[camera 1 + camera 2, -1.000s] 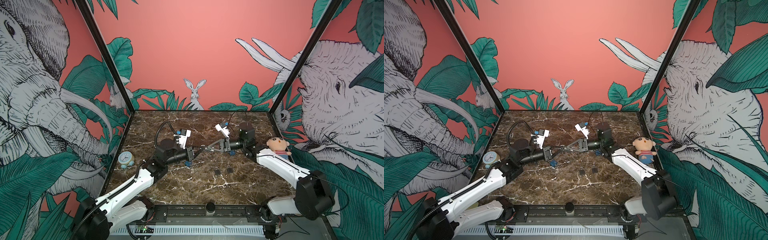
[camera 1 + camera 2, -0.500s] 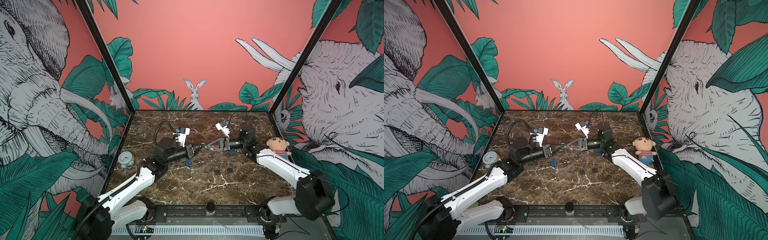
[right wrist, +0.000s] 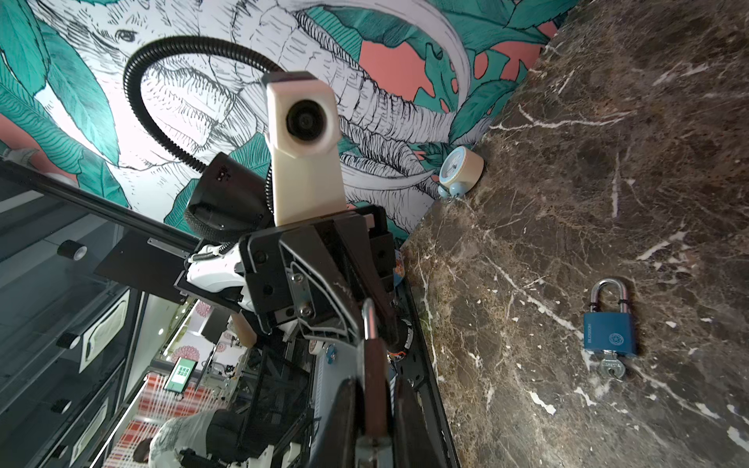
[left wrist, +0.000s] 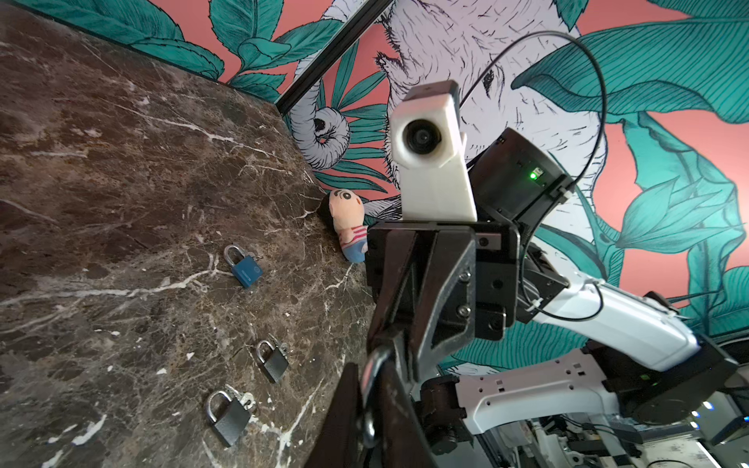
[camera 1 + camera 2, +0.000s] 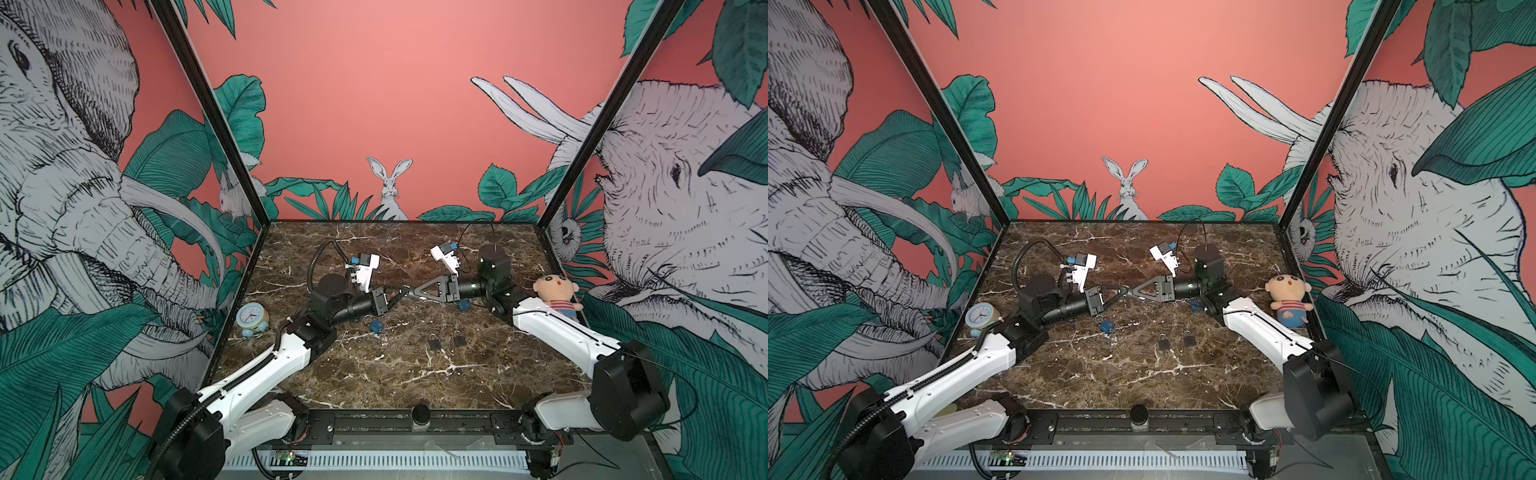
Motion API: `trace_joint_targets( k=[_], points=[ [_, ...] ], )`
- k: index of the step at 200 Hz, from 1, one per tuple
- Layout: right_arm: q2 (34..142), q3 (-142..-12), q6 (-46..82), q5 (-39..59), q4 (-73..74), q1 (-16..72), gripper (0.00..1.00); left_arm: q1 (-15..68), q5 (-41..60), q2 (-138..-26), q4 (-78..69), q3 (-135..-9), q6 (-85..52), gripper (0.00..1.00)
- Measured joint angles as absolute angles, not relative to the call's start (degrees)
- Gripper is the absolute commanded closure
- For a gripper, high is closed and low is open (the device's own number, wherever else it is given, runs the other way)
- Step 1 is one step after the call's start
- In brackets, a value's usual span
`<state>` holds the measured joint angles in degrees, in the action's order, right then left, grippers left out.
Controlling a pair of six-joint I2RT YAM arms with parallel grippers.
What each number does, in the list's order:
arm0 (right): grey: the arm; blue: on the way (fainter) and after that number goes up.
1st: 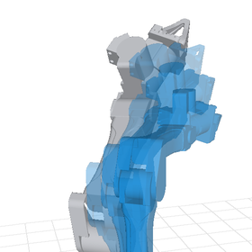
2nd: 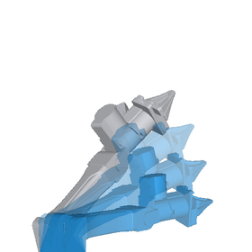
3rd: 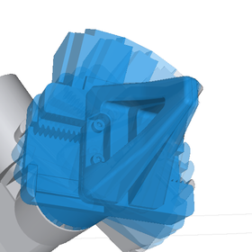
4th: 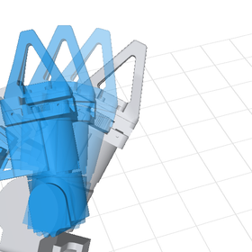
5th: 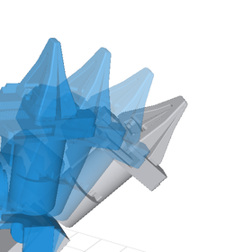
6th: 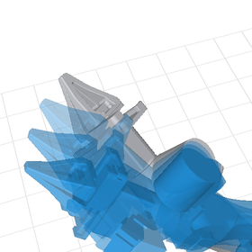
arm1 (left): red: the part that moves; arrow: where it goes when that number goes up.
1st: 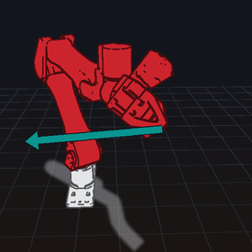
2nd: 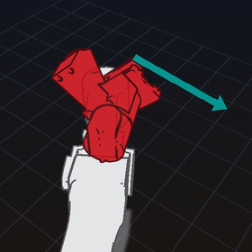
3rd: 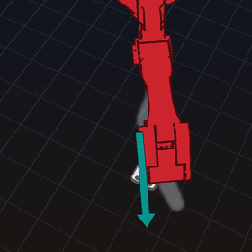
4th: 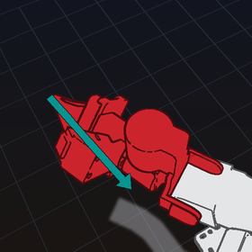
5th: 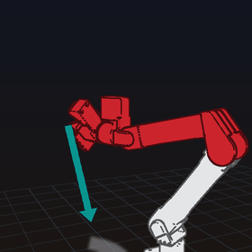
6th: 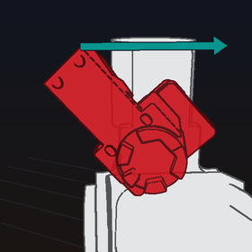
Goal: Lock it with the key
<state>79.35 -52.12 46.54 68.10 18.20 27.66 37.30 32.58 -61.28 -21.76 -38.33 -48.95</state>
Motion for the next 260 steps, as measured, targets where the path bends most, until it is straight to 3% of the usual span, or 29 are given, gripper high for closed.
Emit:
trace_joint_targets(
  k=[48,58,75,159,260],
  points=[
    [79.4,-52.1,46.5,68.2,19.0,27.5,1.0,37.1,33.3,-61.5,-22.7,-38.3,-50.2,1.0],
    [79.4,-52.1,46.5,68.2,19.1,27.5,0.82,37.0,33.3,-61.5,-22.8,-38.3,-50.2,1.0],
    [79.6,-51.9,48.3,67.5,20.4,27.5,0.69,37.1,33.2,-61.4,-23.5,-38.3,-50.0,1.0],
    [80.6,-46.9,59.9,66.4,36.2,25.8,0.7,34.7,35.3,-58.6,-19.9,-38.3,-47.6,1.0],
    [80.2,-46.5,58.0,66.5,32.0,26.2,0.74,33.3,35.1,-58.3,-19.6,-38.5,-47.2,1.0]
  ],
)
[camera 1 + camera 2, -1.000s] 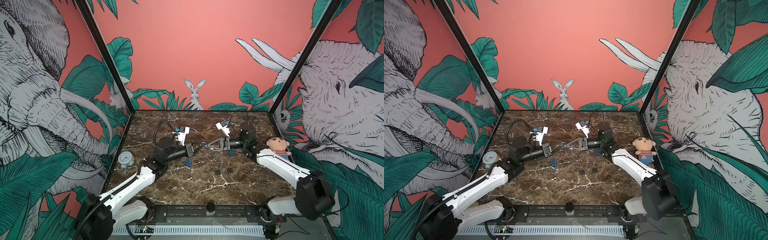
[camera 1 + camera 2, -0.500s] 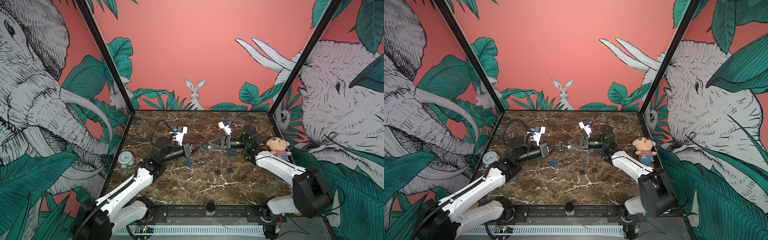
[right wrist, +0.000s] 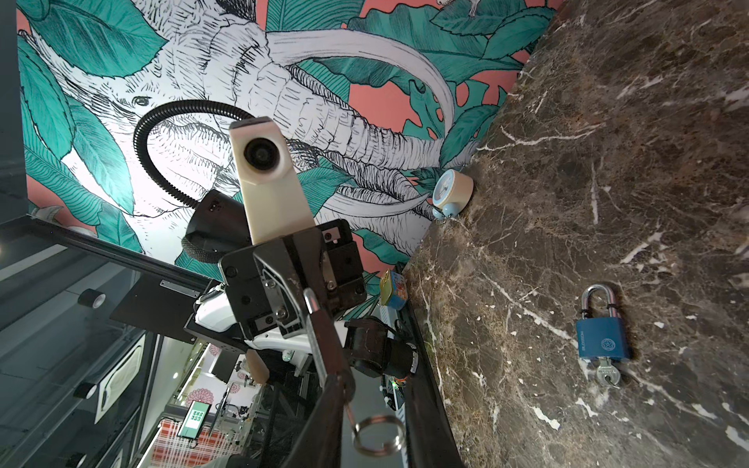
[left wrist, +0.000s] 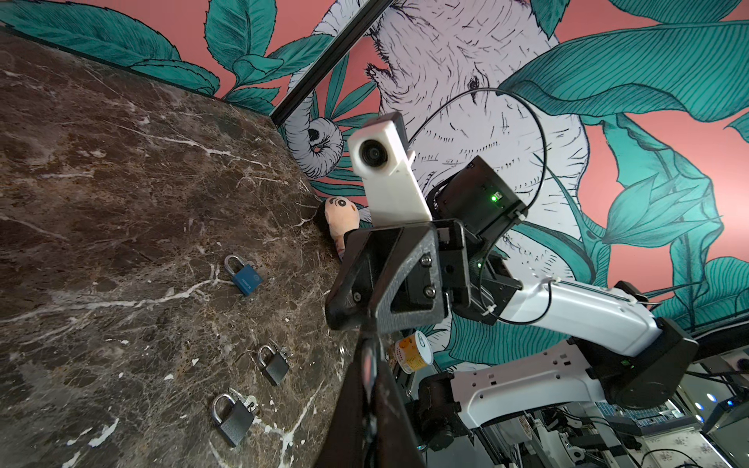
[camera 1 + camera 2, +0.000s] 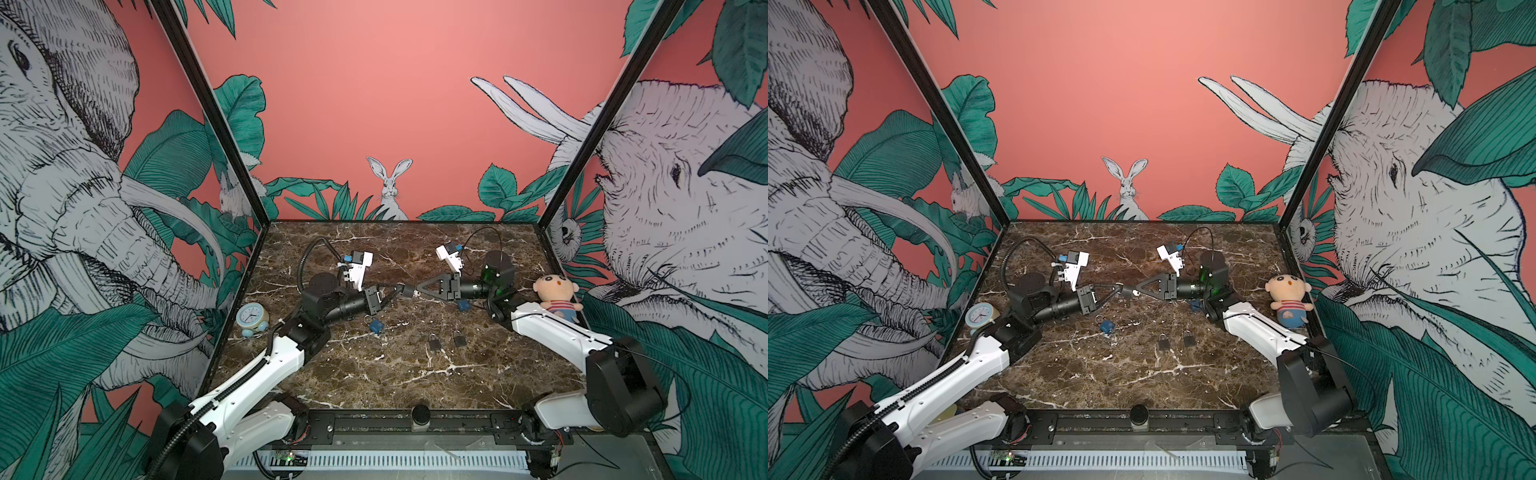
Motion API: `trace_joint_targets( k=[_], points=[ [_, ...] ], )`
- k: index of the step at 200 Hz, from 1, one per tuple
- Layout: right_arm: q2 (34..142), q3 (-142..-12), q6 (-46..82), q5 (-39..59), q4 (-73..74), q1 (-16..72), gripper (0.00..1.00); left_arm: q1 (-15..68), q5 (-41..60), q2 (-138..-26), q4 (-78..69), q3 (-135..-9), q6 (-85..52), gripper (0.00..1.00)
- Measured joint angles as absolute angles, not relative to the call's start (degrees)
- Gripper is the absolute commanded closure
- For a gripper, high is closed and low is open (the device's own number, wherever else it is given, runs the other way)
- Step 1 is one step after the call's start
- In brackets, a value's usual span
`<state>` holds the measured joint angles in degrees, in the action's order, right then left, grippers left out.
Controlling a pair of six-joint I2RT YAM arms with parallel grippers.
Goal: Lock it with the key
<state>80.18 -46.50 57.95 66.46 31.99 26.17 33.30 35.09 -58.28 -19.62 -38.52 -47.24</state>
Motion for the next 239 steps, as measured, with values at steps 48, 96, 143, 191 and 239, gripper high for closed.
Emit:
trace_joint_targets(
  k=[48,96,143,191,239],
  points=[
    [79.7,-46.5,56.6,66.5,30.4,26.9,0.79,32.9,35.0,-59.0,-19.6,-38.5,-47.3,1.0],
    [79.3,-46.6,54.6,66.4,27.5,27.9,0.95,32.8,34.9,-59.5,-19.7,-38.5,-47.4,1.0],
    [79.2,-46.8,53.3,66.2,26.2,28.1,1.0,32.3,33.9,-59.5,-19.6,-38.5,-47.9,1.0],
    [79.0,-46.8,52.4,65.1,25.3,27.8,1.0,27.3,36.1,-57.9,-21.4,-37.6,-51.1,1.0],
    [78.6,-46.8,50.9,64.7,22.4,26.9,1.0,23.4,36.8,-56.3,-22.5,-37.5,-51.9,1.0]
  ],
)
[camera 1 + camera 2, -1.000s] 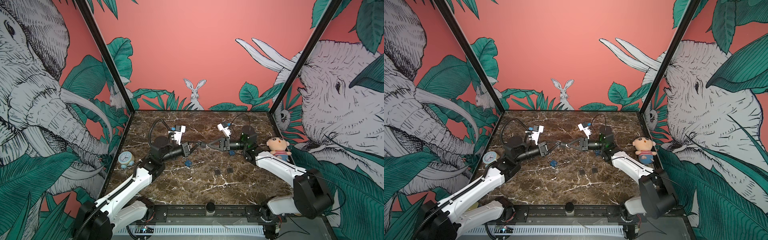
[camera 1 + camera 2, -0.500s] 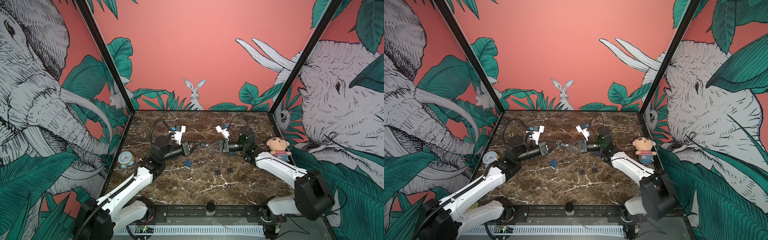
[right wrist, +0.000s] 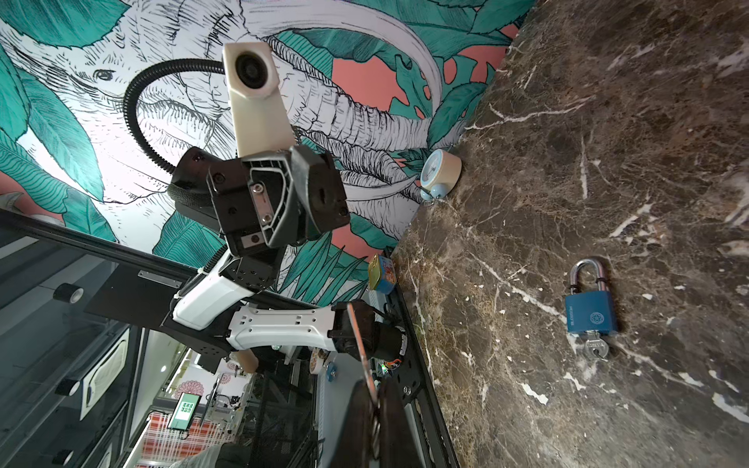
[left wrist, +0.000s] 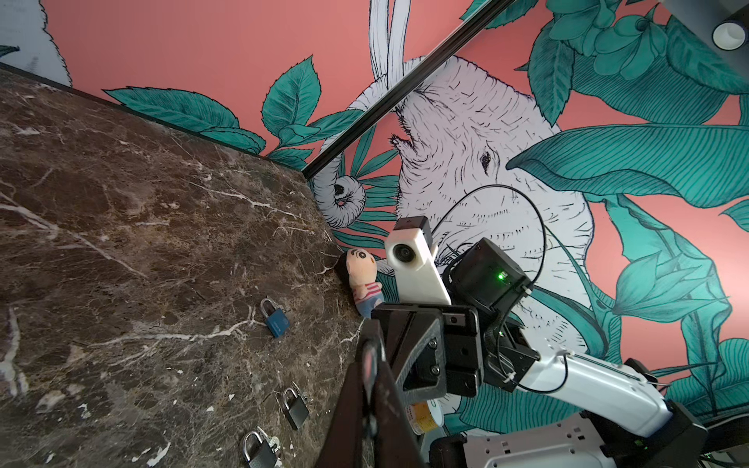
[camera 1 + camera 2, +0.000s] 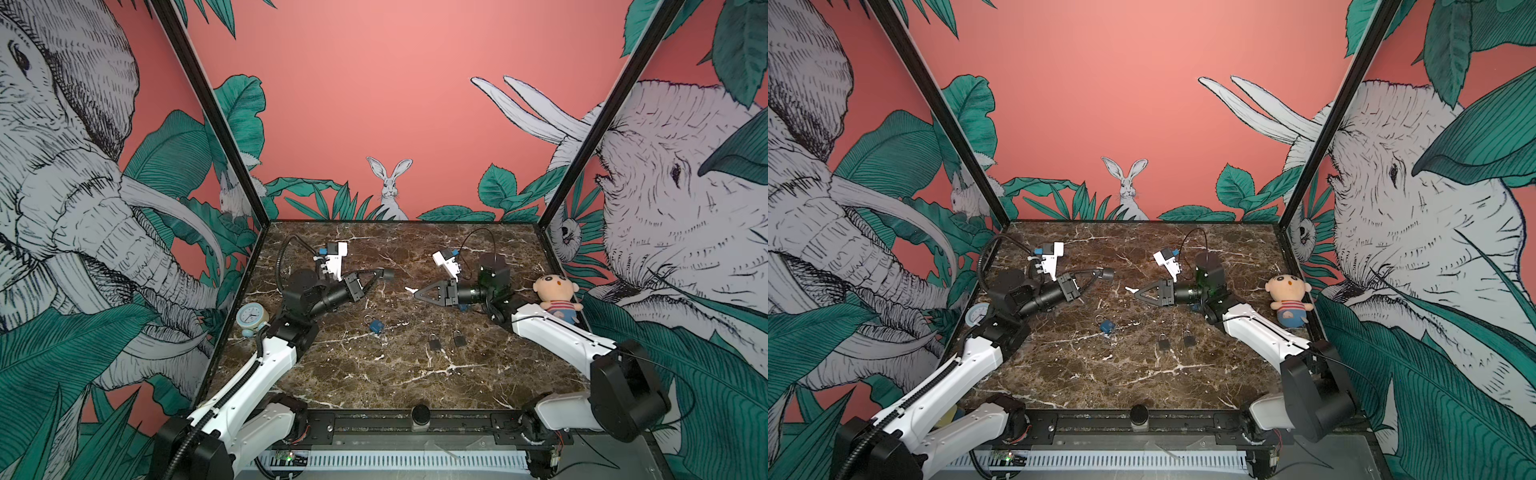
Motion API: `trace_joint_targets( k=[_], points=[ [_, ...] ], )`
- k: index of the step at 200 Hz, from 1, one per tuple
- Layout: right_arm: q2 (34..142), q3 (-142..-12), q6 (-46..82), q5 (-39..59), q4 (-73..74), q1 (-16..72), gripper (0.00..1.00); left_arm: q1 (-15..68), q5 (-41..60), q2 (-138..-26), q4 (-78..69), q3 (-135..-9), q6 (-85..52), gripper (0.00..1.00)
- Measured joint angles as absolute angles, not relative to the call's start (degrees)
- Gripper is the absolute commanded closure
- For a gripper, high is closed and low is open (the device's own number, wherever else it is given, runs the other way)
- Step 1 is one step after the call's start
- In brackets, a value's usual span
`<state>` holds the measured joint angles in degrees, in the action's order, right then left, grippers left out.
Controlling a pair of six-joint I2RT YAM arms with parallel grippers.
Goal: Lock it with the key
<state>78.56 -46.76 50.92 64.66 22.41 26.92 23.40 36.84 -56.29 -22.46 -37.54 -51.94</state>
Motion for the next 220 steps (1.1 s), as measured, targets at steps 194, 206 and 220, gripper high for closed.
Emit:
trace_joint_targets(
  k=[194,206,220],
  points=[
    [67.0,-47.1,32.5,34.0,-10.2,14.7,1.0,31.2,43.4,-101.7,3.2,-70.3,-33.0,1.0],
    [66.1,-47.0,32.1,33.2,-11.0,14.7,1.0,31.5,44.1,-105.0,4.1,-72.6,-32.3,1.0],
    [65.1,-46.7,31.6,32.8,-11.7,14.7,1.0,31.8,44.9,-108.7,5.9,-75.6,-31.4,1.0]
  ],
)
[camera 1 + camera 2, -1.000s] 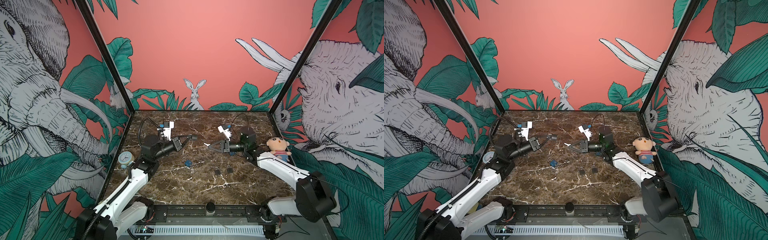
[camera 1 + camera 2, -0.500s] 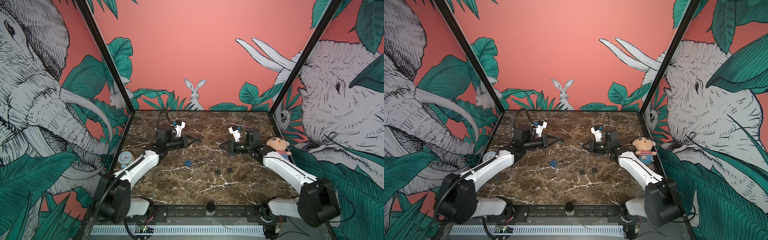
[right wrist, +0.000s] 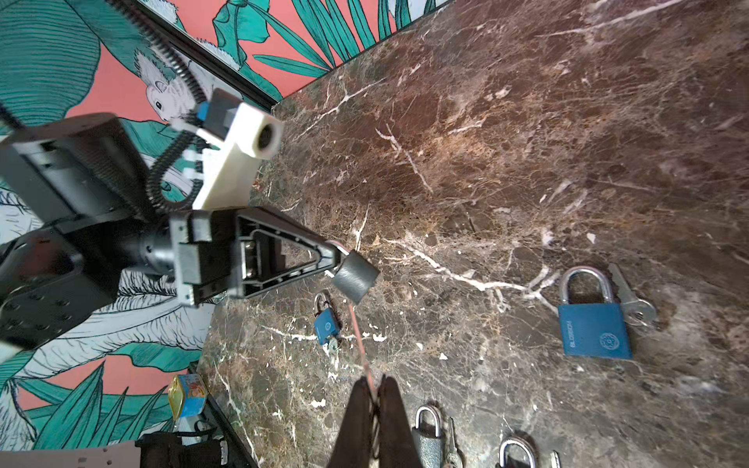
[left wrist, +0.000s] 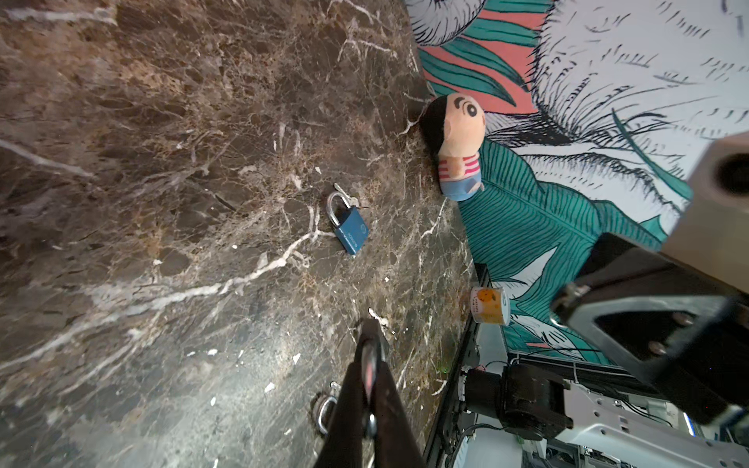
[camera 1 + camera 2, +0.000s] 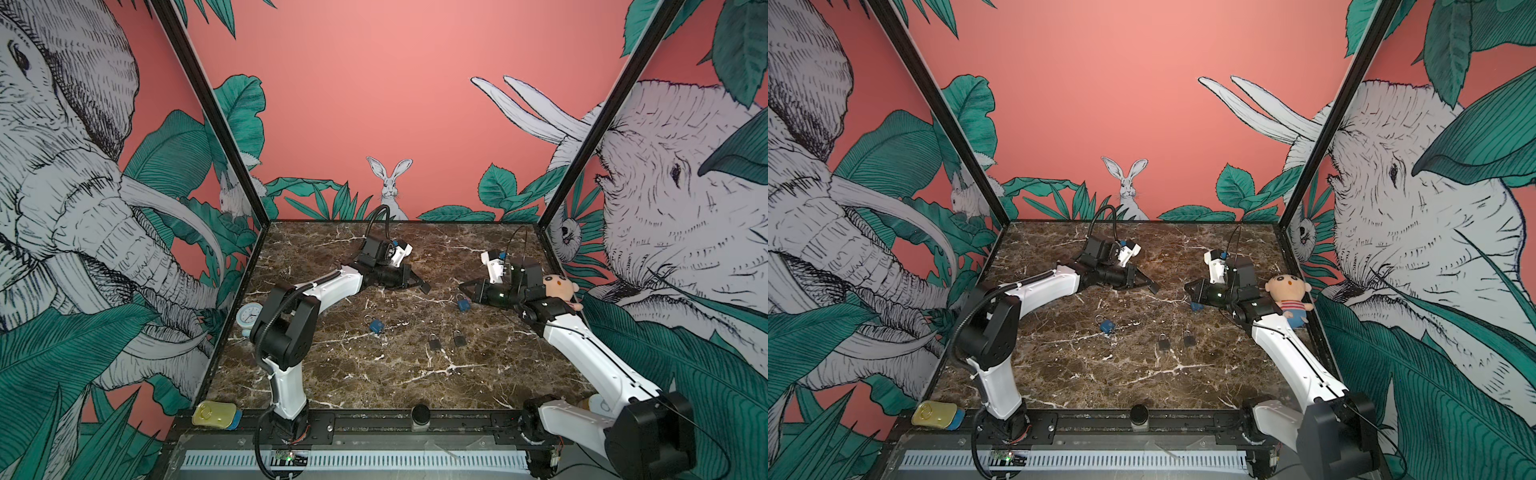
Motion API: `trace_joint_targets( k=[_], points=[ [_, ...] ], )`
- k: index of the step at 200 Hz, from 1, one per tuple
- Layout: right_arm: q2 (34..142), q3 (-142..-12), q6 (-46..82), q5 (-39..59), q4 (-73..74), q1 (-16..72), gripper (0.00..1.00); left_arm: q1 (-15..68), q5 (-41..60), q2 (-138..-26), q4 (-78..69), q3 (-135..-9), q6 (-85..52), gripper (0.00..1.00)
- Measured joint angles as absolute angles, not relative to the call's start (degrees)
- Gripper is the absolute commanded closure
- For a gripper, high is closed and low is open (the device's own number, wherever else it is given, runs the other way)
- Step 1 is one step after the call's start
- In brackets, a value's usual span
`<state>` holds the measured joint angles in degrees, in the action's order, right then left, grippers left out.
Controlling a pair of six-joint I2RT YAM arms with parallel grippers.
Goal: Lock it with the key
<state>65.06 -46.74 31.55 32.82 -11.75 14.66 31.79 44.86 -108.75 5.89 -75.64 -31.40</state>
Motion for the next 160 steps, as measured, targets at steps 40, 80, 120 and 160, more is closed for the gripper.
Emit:
trace_joint_targets(
  k=[40,80,120,160],
  points=[
    [61.9,-44.8,30.4,32.2,-13.2,14.7,1.0,32.2,46.7,-117.6,13.5,-85.1,-27.1,1.0],
    [61.1,-42.4,30.2,32.3,-13.5,14.7,1.0,33.3,48.7,-123.3,20.8,-91.9,-22.9,1.0],
    [61.1,-40.6,30.4,32.6,-12.9,14.7,1.0,33.8,50.3,-126.7,25.8,-95.2,-20.4,1.0],
    [61.1,-39.1,31.1,33.4,-10.8,14.7,1.0,34.5,51.2,-130.4,29.6,-98.6,-18.7,1.0]
  ],
)
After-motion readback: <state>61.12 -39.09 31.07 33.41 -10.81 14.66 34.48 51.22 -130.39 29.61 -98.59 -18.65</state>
